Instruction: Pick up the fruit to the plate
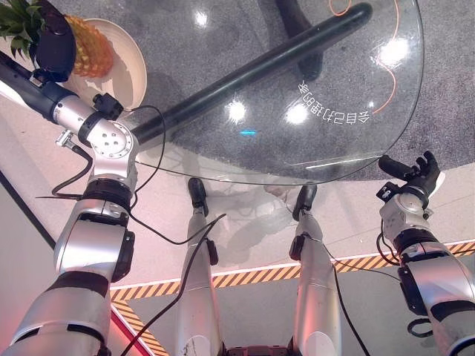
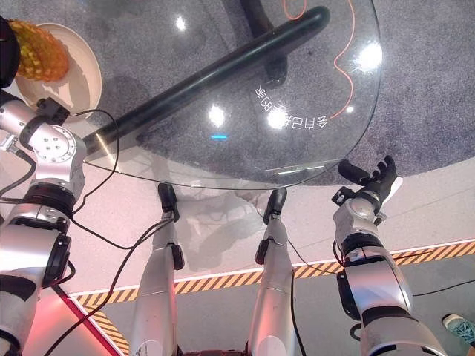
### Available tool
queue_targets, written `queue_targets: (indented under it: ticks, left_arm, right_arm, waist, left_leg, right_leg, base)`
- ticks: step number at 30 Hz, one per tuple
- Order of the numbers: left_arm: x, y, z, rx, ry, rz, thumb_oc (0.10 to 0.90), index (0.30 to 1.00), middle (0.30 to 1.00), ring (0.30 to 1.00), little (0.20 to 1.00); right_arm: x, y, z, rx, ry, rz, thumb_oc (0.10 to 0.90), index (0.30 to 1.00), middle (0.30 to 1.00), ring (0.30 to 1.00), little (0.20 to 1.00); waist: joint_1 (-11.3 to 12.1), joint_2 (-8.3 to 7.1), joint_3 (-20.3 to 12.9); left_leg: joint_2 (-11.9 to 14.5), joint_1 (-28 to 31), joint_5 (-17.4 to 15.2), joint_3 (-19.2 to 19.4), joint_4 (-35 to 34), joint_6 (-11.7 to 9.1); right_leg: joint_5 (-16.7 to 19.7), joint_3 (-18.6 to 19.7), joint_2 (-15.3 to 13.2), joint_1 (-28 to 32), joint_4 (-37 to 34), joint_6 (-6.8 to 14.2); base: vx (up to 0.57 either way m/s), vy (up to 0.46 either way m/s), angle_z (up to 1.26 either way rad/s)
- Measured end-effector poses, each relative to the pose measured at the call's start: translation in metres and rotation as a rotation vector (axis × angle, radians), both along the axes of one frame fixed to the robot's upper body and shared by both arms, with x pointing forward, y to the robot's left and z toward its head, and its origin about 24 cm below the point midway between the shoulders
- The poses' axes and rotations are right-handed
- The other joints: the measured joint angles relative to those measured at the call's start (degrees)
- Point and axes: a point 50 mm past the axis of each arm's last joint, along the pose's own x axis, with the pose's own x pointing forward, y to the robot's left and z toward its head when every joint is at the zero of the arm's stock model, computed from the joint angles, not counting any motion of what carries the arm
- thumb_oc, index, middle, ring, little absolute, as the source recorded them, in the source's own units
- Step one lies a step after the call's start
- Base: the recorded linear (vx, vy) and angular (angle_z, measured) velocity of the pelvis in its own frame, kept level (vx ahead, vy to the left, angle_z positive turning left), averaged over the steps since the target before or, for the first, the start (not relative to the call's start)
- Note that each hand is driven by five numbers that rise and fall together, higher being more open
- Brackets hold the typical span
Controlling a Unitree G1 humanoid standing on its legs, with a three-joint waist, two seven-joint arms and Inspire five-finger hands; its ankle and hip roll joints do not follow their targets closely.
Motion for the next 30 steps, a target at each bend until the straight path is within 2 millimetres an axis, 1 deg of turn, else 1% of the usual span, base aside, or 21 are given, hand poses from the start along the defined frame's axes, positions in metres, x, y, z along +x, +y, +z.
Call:
queue_targets:
  ticks: [13, 18, 26, 30]
  left_arm:
    - [-0.0019, -0.0017, 0.0015, -0.006, -0.038, -0.039, 0.800, 0.900, 0.900, 0.900, 0.900]
    - [-0.0040, -0.0038, -0.0017, 0.009, -0.055, -0.066, 0.800, 0.900, 0.900, 0.900, 0.900]
    - [-0.0070, -0.0075, 0.0020, 0.013, -0.104, -0.094, 0.800, 0.900, 0.900, 0.900, 0.900]
    - [-0.0080, -0.0082, -0.0015, 0.028, -0.103, -0.108, 0.800, 0.900, 0.900, 0.900, 0.900]
  right_arm:
    - [-0.0003, -0.0003, -0.0003, 0.001, 0.000, -0.002, 0.800, 0.900, 0.900, 0.900, 0.900]
    - [-0.0005, -0.0006, -0.0004, 0.002, 0.000, -0.004, 0.800, 0.900, 0.900, 0.900, 0.900]
    - [-0.0011, -0.0017, -0.0004, 0.011, -0.005, -0.013, 0.800, 0.900, 0.900, 0.900, 0.900]
    - [-0.0013, -0.0019, -0.0006, 0.013, -0.005, -0.014, 0.800, 0.900, 0.900, 0.900, 0.900]
  waist:
    - [0.20, 0.00, 0.00]
    - [0.28, 0.00, 0.00]
    - [0.50, 0.01, 0.00]
    - [0.60, 0.01, 0.00]
  left_leg:
    - [0.00, -0.01, 0.00, -0.04, 0.00, 0.00]
    - [0.00, -0.03, 0.00, -0.08, 0.00, 0.00]
    - [-0.01, -0.06, 0.00, -0.13, -0.02, 0.00]
    - [-0.01, -0.06, 0.00, -0.15, -0.02, 0.00]
  right_leg:
    - [-0.02, -0.03, 0.00, 0.00, 0.00, 0.00]
    - [-0.05, -0.07, 0.00, 0.00, -0.01, 0.00]
    - [-0.07, -0.12, 0.00, 0.01, -0.04, 0.00]
    - [-0.07, -0.14, 0.00, 0.00, -0.02, -0.01]
  base:
    - [0.00, 0.000, 0.00]
    - [0.00, 0.000, 0.00]
    - [0.00, 0.000, 0.00]
    - [0.00, 0.000, 0.00]
